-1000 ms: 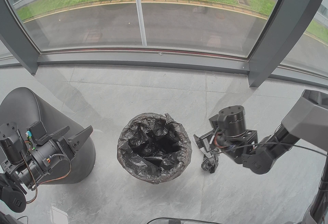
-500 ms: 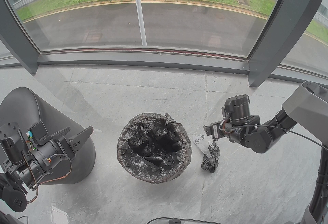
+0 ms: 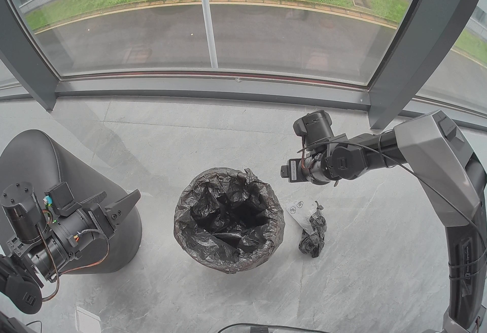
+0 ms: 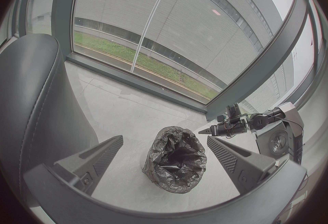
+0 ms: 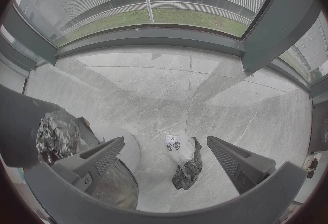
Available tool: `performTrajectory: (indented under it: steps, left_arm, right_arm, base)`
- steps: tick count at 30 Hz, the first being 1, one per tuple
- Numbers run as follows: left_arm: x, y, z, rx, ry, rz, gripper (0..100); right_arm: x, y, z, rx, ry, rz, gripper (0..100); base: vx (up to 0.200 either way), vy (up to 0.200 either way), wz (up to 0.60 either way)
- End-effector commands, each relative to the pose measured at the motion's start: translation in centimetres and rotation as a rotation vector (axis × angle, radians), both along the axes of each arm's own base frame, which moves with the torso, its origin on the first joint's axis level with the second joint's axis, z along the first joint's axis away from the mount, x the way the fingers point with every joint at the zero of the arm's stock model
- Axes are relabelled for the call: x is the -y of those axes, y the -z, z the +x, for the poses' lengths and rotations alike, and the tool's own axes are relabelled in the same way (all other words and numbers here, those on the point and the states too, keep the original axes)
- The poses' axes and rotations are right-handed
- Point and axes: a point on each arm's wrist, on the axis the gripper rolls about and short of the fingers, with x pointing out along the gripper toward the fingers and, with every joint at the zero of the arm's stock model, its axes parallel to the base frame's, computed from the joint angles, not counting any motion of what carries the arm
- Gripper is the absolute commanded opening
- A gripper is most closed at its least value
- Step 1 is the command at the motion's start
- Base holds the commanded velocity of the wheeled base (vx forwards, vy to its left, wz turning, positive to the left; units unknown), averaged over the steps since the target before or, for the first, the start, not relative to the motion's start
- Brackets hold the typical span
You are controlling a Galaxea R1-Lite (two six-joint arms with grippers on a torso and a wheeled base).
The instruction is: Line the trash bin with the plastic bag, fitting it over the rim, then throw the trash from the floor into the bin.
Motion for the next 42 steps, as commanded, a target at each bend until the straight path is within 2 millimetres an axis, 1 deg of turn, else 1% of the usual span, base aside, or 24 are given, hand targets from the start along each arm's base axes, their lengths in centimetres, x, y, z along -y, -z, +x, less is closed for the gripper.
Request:
performTrajectory:
  steps: [1, 6, 13, 15, 20, 24, 29, 34, 42]
  left_arm:
    - [0.0, 0.5, 0.3, -0.028, -0.002, 0.003, 100]
    - [0.1, 0.6, 0.4, -0.031, -0.002, 0.004, 100]
    - [0.1, 0.7, 0.5, -0.037, -0.002, 0.003, 100]
    - [0.1, 0.7, 0.5, -0.037, -0.002, 0.004, 100]
    - [0.1, 0.8, 0.5, -0.040, -0.001, 0.004, 100]
    - [0.1, 0.9, 0.5, -0.043, -0.001, 0.005, 100]
    - [0.1, 0.9, 0.5, -0.045, -0.002, 0.005, 100]
    - [0.1, 1.1, 0.6, -0.052, -0.001, 0.007, 100]
    - [0.2, 1.2, 0.7, -0.060, -0.001, 0.007, 100]
  right_arm:
    - [-1.3, 3.1, 2.9, -0.088, 0.043, -0.003, 100]
    - [-0.5, 3.6, 3.5, -0.104, 0.062, -0.011, 100]
    - [0.6, 3.5, 4.0, -0.100, 0.093, -0.010, 100]
    - [1.1, 3.2, 4.2, -0.095, 0.101, -0.007, 100]
    - [1.2, 2.7, 4.2, -0.085, 0.101, -0.003, 100]
    - [1.2, 3.0, 4.2, -0.088, 0.103, -0.009, 100]
    - [1.2, 4.4, 4.4, -0.114, 0.099, -0.020, 100]
    - [1.9, 5.9, 4.8, -0.141, 0.115, -0.026, 100]
    - [2.0, 6.9, 4.9, -0.162, 0.115, -0.039, 100]
  base:
    - [0.000, 0.000, 0.00]
    - [0.000, 0.000, 0.00]
    - [0.000, 0.000, 0.00]
    - [0.000, 0.000, 0.00]
    - [0.000, 0.000, 0.00]
    - [0.000, 0.000, 0.00]
    - [0.000, 0.000, 0.00]
    - [0.000, 0.000, 0.00]
    - [0.000, 0.000, 0.00]
